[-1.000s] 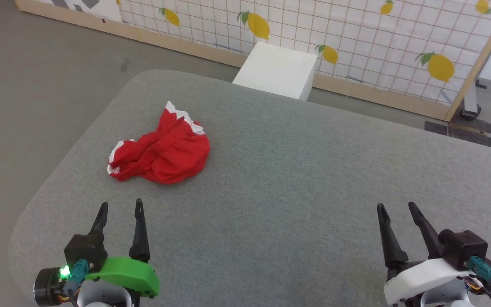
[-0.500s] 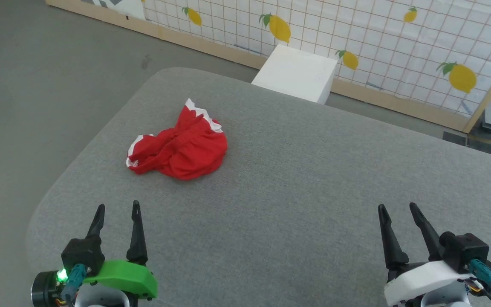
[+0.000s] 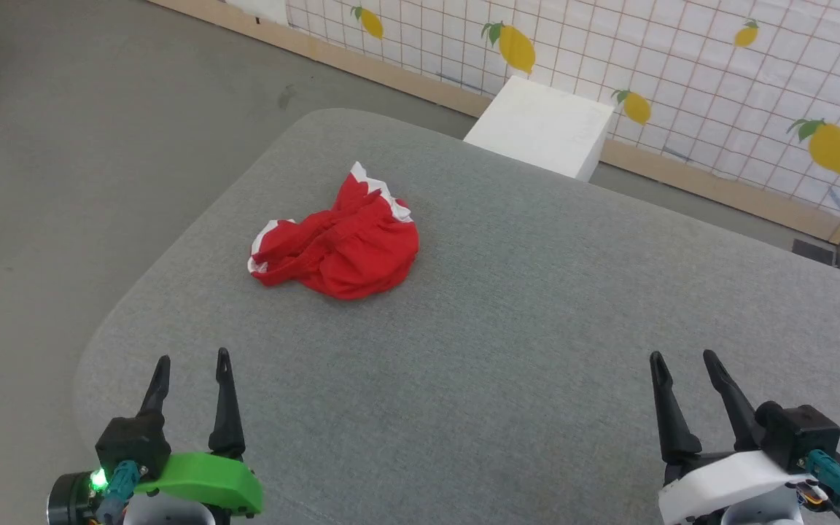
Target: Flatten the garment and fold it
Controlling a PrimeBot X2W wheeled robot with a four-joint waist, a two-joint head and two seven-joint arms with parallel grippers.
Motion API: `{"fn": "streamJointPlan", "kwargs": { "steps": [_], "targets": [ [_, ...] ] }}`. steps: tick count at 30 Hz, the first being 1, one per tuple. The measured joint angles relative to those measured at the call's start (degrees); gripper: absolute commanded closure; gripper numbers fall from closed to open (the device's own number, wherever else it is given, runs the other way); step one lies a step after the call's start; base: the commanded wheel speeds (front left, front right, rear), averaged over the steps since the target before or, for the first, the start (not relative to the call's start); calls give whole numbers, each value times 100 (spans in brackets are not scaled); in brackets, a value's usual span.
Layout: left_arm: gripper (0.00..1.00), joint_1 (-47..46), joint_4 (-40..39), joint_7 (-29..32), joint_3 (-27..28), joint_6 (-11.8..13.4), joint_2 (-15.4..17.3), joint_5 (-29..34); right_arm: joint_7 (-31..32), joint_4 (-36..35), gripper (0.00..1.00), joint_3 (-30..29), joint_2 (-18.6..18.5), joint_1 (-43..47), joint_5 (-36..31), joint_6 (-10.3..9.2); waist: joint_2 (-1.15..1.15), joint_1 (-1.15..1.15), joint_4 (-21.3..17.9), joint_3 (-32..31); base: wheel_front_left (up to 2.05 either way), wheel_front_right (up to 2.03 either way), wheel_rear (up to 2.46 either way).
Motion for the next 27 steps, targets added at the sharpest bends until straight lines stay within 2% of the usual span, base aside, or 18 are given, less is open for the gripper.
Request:
{"fn": "streamJointPlan", "kwargs": {
  "steps": [16,19,22,27],
  "targets": [
    [0,1,203,-180,29,-19,1,-63,-178,178,0,4,1,-1,110,0,0,0,181,24,0,0,0],
    [0,-97,363,-187,12,-159,35,-210,-202,186,0,-3,3,-2,109,0,0,0,124,49,0,0,0],
    [0,-613,563,-132,-5,-342,168,-321,-202,190,0,-23,3,-5,105,0,0,0,19,99,0,0,0],
    [0,-1906,1067,539,19,-625,597,-838,-203,162,0,3,5,-116,21,0,0,0,-225,277,0,0,0]
  ]
}}
